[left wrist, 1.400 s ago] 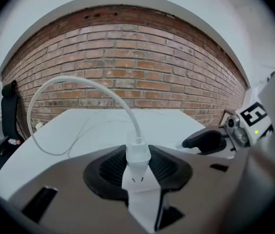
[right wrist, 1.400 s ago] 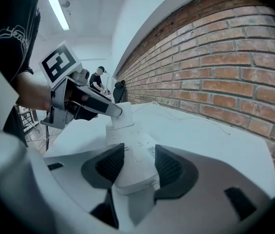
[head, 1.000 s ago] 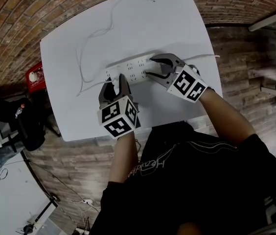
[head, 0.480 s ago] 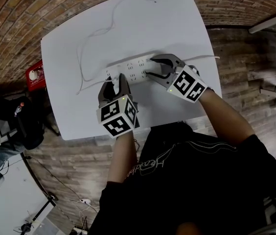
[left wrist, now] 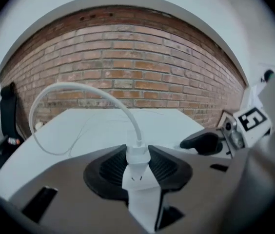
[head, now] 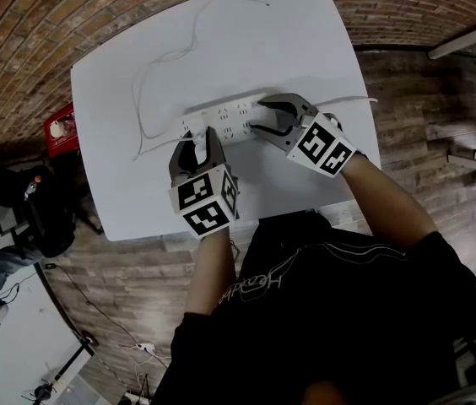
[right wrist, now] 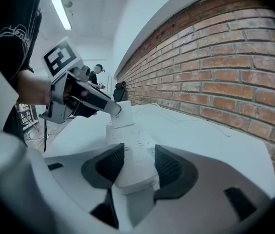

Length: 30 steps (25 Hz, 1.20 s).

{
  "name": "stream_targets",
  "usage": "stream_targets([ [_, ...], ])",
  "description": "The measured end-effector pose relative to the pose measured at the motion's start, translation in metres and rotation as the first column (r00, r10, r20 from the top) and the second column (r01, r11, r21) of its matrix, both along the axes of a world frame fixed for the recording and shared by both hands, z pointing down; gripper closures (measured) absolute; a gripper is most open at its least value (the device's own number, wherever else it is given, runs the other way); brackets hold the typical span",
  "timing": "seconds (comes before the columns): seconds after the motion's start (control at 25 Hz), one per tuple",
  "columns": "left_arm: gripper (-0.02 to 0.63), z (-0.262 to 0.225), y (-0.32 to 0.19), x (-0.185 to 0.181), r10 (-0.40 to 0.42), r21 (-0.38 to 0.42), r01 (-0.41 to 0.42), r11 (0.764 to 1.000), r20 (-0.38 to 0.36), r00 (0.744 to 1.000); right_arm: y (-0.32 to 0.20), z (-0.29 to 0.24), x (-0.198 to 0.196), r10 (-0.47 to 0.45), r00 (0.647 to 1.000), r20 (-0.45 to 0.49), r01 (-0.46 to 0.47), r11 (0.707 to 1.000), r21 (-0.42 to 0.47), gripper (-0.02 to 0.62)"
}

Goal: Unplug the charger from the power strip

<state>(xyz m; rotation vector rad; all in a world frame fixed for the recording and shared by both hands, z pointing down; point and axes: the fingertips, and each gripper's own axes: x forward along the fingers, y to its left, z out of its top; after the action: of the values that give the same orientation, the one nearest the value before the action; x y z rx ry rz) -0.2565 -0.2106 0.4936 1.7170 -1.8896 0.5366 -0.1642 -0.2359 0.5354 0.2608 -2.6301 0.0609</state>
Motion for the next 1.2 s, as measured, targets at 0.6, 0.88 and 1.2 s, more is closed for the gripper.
stream_targets([
  [0.6, 0.472, -0.024, 0.0, -0.008, -0.007, 0.059, 0.006, 0.998, 0.024, 1.0, 0.0, 0.0, 0.001, 0.003, 1.0, -0.004, -0.003, 1.0, 0.001, 0.422],
  [0.88, 0.471, -0.038, 0.015, -0.033, -0.074, 0.115, 0.137, 0.984, -0.438, 0.896, -0.003, 0.003, 0.0, 0.006, 1.0, -0.024, -0.008, 0.996, -0.09, 0.422],
  [1.2, 0.471, -0.076, 0.05, -0.013, 0.028, 0.209, 0.133, 0.969, -0.627, 0.778, -0.013, -0.074, 0.01, 0.172, 0.964, 0.204, -0.124, 0.966, -0.228, 0.396],
])
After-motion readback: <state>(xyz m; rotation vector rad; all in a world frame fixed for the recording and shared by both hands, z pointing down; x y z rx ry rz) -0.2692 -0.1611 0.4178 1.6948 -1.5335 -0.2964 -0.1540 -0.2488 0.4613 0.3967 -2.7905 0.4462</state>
